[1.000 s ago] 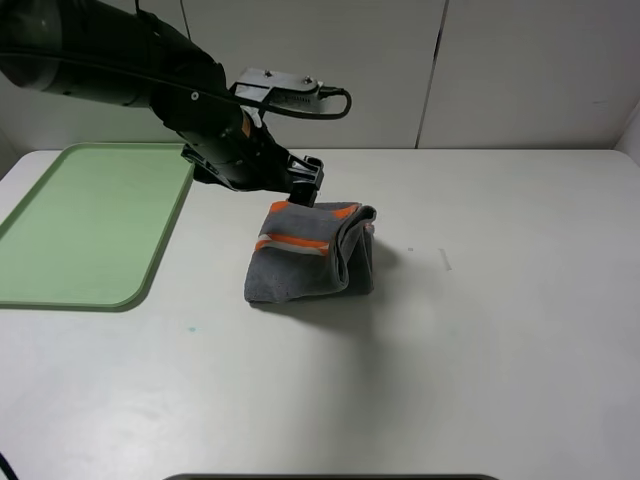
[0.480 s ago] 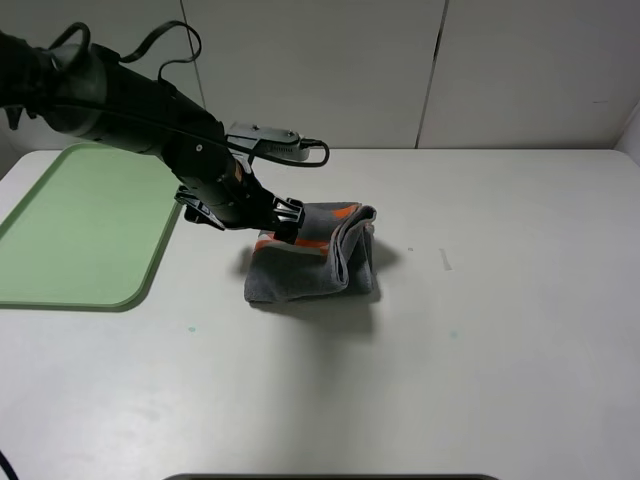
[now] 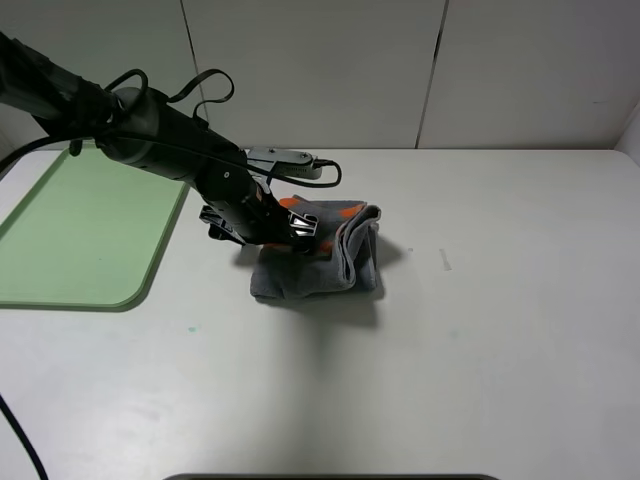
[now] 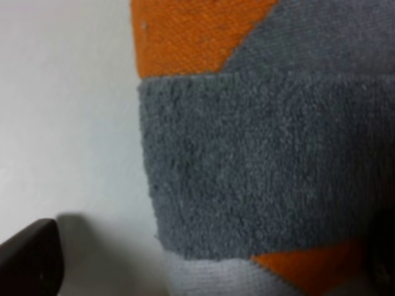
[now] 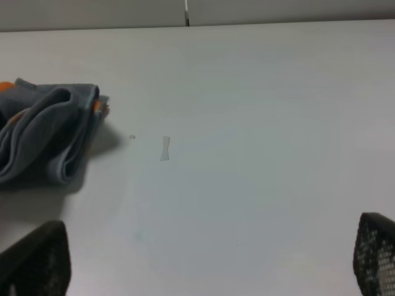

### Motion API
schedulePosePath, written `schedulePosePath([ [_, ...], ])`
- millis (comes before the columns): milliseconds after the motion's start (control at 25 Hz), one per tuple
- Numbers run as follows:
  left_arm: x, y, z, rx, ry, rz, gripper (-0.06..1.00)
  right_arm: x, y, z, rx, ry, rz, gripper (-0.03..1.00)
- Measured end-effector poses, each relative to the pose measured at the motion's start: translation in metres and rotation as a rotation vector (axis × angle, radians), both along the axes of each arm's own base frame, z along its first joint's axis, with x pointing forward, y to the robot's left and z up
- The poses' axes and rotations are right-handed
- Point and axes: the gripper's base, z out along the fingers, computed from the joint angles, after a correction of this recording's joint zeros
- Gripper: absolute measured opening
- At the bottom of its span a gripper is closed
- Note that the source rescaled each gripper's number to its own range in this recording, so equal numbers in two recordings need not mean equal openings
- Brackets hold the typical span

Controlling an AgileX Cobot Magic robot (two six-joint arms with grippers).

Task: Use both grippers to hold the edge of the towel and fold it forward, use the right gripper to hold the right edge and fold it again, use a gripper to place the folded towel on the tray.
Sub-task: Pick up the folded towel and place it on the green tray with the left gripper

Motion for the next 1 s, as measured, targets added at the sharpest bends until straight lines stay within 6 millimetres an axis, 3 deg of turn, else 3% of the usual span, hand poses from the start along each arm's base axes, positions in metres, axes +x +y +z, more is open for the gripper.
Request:
schedulePosePath([
  [200, 0.0013, -0.0012, -0.0002, -0.007, -0.003, 0.0, 0.96, 0.0, 0.0, 0.0, 0.0, 0.0, 0.0, 1.0],
  [360, 0.0017, -0.0019, -0.0002, -0.018, -0.006, 0.007, 0.85, 0.0, 0.0, 0.0, 0.0, 0.0, 0.0, 1.0],
  [440, 0.0016, -0.0036, -0.0002, -0.028, -0.01, 0.009, 0.74, 0.0, 0.0, 0.0, 0.0, 0.0, 0.0, 1.0],
  [680, 0.0025, -0.0059, 0.0008, -0.045, -0.028, 0.008, 0.17, 0.0, 0.0, 0.0, 0.0, 0.0, 0.0, 1.0],
  [720, 0.0025, -0.0059, 0.0008, -0.044, -0.029, 0.005, 0.12, 0.0, 0.0, 0.0, 0.0, 0.0, 0.0, 1.0],
  [1000, 0.0017, -0.0051, 0.0015, -0.024, -0.024, -0.018, 0.12, 0.0, 0.0, 0.0, 0.0, 0.0, 0.0, 1.0],
])
